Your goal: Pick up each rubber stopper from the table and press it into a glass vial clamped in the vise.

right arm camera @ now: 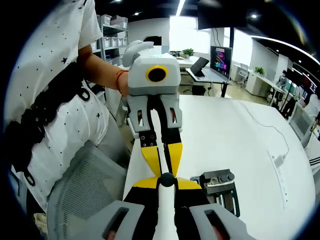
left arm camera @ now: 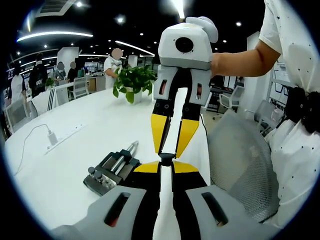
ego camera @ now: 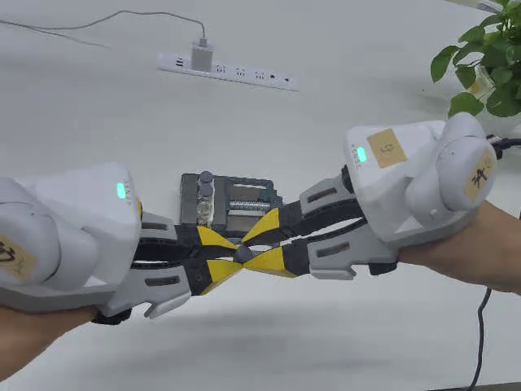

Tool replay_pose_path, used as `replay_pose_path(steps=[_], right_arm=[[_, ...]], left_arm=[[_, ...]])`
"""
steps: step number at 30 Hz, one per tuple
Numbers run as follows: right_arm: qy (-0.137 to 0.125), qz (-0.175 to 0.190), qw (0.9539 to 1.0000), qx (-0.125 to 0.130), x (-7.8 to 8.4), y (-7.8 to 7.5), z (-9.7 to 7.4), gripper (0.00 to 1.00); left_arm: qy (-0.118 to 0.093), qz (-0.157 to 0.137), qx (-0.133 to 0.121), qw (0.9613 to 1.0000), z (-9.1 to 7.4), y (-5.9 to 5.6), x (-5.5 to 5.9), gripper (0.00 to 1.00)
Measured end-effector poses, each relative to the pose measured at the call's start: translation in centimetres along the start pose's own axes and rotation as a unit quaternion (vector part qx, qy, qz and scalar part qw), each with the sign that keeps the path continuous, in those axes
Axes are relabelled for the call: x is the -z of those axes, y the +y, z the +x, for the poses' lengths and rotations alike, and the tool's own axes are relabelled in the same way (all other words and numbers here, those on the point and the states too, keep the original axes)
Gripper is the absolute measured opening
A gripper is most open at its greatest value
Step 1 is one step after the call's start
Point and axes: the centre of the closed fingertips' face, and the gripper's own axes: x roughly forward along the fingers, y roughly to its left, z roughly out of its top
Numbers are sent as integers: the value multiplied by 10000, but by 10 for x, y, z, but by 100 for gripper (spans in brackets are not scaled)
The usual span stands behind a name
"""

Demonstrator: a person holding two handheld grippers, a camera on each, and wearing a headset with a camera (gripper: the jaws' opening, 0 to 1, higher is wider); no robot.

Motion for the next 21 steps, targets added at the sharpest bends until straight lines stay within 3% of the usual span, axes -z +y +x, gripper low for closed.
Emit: replay_pose_path(steps=[9, 16, 21], right_arm=[[-6, 112, 9999, 39, 1, -3, 5, 6], [-58, 250, 9997, 11, 0, -6, 8, 6], [-160, 422, 9990, 0, -5, -14, 8, 6]], left_arm=[[21, 35, -47, 10000, -1, 3, 4, 4], [-104, 17, -99, 9999, -4, 5, 5, 5], [-208, -154, -312, 9992, -13, 16, 9, 8]])
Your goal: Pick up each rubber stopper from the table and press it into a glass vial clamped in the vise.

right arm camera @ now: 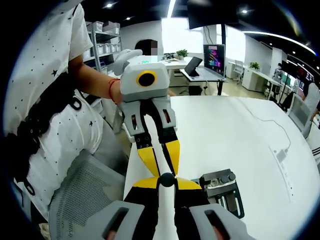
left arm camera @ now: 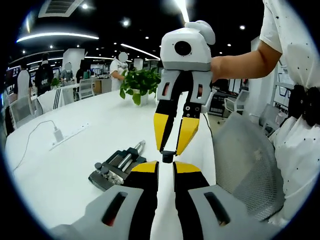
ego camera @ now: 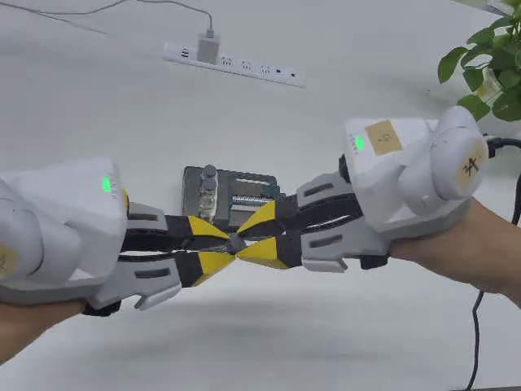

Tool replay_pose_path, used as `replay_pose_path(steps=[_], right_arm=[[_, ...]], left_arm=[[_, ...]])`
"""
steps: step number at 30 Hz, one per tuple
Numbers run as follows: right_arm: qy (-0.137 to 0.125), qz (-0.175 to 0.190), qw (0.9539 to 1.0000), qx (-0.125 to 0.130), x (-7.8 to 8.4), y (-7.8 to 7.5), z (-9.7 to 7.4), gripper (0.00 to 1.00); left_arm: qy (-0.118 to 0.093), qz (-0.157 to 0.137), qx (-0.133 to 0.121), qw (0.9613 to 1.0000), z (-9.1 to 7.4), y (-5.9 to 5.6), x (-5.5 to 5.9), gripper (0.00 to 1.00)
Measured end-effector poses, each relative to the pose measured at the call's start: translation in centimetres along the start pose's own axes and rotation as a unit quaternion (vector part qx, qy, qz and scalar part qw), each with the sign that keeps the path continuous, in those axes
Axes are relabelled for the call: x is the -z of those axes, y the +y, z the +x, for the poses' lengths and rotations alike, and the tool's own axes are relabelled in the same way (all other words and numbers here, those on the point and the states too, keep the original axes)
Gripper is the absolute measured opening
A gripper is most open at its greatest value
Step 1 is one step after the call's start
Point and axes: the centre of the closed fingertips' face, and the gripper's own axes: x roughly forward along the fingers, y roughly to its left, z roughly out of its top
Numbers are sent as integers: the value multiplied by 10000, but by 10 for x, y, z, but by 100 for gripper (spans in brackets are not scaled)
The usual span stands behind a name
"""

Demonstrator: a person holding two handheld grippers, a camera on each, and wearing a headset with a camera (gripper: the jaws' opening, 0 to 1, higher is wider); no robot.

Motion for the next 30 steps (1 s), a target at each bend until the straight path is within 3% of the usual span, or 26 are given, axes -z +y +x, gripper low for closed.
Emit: replay_pose_path(steps=[5, 10, 14, 17, 20, 30], right_arm=[[-31, 213, 9996, 166, -4, -18, 3, 6], [171, 425, 9975, 539, 0, -48, 12, 6], [399, 504, 9957, 674, 5, -67, 21, 6], [551, 572, 9941, 735, 9, -79, 31, 6], [737, 584, 9926, 766, 15, -88, 41, 6], [1312, 545, 9868, 783, 41, -105, 63, 6]], left_arm=[[-26, -181, -246, 9995, -14, 15, 11, 20], [24, -318, -621, 9976, -30, 35, 26, 30], [-36, -384, -798, 9961, -41, 46, 33, 37], [-125, -395, -879, 9953, -49, 53, 37, 43], [-77, -395, -911, 9950, -53, 58, 45, 51], [-101, -557, -916, 9942, -58, 65, 59, 65]])
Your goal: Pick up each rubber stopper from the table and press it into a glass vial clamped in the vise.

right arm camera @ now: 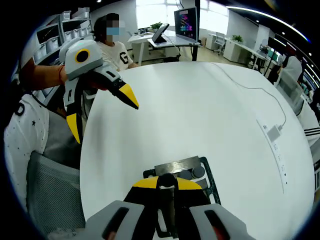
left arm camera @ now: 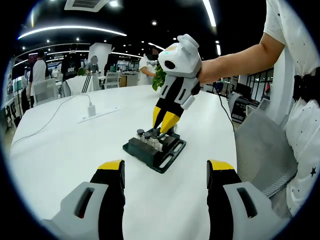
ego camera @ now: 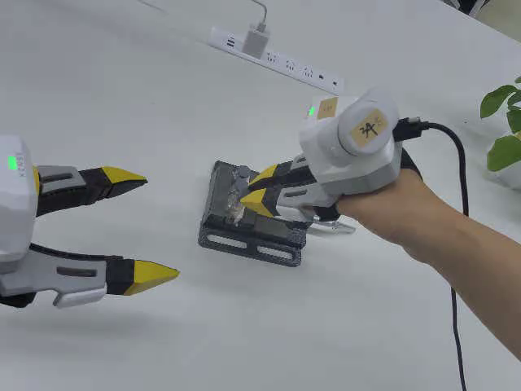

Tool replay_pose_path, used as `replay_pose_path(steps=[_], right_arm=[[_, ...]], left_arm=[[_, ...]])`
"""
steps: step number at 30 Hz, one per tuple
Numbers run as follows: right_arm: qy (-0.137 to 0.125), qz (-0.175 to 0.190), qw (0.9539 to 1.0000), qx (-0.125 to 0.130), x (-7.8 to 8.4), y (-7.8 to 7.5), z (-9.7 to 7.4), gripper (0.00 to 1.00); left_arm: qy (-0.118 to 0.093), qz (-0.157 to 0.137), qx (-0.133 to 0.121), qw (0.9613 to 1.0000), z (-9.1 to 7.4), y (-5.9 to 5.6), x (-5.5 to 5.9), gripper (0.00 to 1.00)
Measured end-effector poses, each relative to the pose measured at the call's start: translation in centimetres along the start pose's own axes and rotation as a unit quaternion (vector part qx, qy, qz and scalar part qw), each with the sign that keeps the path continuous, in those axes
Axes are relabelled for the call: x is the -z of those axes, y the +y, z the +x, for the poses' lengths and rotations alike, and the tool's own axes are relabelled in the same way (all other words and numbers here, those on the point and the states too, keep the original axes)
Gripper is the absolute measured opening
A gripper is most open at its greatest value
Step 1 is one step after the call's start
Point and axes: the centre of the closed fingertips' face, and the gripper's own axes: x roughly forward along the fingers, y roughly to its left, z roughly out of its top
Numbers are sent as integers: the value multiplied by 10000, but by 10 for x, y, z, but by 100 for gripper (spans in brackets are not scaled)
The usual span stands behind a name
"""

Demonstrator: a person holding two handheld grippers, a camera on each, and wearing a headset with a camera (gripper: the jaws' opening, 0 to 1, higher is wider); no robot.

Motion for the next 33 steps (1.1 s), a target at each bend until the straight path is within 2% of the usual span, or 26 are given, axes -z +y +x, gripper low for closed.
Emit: replay_pose_path(steps=[9, 24, 33], right_arm=[[143, -37, 9999, -41, 5, -3, 6, 6], [246, -141, 9996, -36, 8, -4, 12, 6], [415, -499, 9979, 25, 9, -3, 13, 6]], left_arm=[[-84, -110, -2, 9999, 2, 3, 0, 70], [-80, -85, 6, 9999, 1, 4, 1, 69], [-108, -82, 11, 9999, 1, 4, -1, 68]])
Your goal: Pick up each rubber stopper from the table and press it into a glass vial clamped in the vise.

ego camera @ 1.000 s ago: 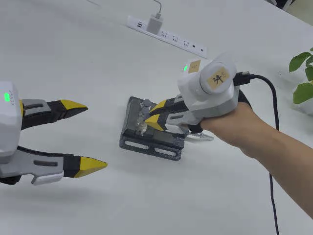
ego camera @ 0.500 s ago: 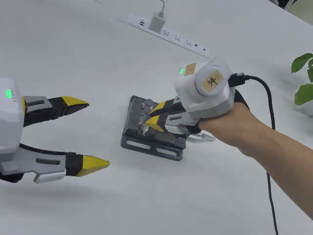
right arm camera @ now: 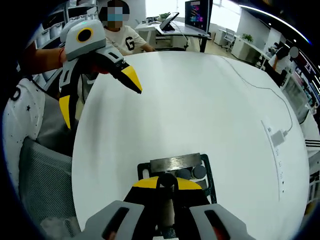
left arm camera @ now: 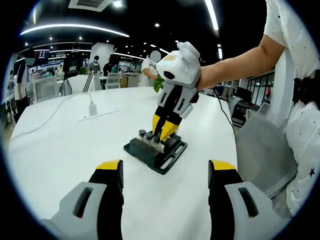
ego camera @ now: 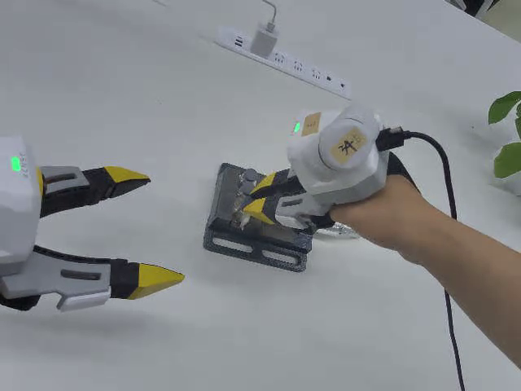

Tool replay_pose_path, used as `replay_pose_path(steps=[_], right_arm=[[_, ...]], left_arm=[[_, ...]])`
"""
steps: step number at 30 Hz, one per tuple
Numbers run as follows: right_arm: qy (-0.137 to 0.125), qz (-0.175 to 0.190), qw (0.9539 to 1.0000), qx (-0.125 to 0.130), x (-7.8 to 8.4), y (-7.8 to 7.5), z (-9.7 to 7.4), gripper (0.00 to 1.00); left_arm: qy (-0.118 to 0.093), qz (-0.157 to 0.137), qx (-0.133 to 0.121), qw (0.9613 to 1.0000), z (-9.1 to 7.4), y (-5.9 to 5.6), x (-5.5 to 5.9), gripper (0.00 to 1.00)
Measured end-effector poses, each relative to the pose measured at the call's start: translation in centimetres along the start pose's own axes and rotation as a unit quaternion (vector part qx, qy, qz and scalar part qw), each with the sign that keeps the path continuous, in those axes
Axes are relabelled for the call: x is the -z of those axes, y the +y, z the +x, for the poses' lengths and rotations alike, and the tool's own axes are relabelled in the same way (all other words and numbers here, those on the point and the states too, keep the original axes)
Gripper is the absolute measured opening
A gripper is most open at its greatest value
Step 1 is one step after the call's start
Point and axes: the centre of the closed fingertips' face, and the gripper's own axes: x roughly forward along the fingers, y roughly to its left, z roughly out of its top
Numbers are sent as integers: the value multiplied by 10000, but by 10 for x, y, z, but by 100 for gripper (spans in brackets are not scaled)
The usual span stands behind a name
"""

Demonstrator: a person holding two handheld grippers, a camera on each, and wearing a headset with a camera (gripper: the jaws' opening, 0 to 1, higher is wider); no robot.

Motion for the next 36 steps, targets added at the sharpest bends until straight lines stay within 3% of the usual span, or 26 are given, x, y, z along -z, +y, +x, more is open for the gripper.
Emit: replay_pose_path(steps=[14, 24, 36], right_arm=[[410, -728, 9964, 168, 0, 2, 3, 6], [447, -697, 9961, 300, 1, 1, 3, 6], [373, -509, 9977, 228, 1, 0, 2, 7]], left_arm=[[-5, 7, 13, 10000, 1, 0, 1, 66], [-9, 50, 56, 10000, 4, -1, -2, 64], [-1, 10, 58, 10000, 3, -3, 1, 63]])
